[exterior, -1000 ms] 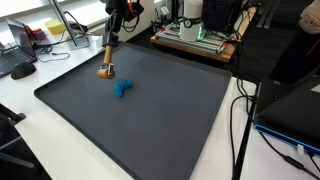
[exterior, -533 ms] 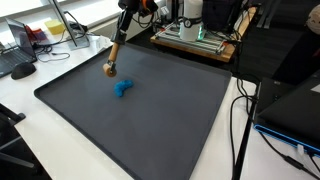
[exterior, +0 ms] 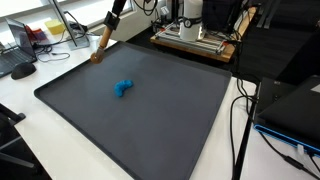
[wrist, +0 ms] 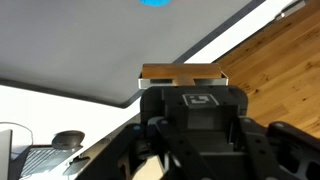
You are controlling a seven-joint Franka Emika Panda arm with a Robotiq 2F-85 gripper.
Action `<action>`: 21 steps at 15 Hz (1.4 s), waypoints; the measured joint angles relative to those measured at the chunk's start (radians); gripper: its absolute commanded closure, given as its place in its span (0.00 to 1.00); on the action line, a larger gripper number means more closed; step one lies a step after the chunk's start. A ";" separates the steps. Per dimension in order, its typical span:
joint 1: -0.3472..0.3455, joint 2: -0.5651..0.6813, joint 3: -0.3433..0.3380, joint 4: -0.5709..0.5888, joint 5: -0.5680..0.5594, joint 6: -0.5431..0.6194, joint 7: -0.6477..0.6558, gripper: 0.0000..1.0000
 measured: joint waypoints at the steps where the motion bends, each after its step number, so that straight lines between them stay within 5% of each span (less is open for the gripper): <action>1: 0.024 0.003 -0.001 0.016 -0.058 0.051 0.079 0.78; 8: 0.265 0.198 0.069 0.077 -0.390 0.426 0.605 0.78; 12: 0.369 0.412 0.096 0.125 -0.415 0.565 0.755 0.78; 21: 0.391 0.580 0.073 0.248 -0.418 0.716 0.932 0.78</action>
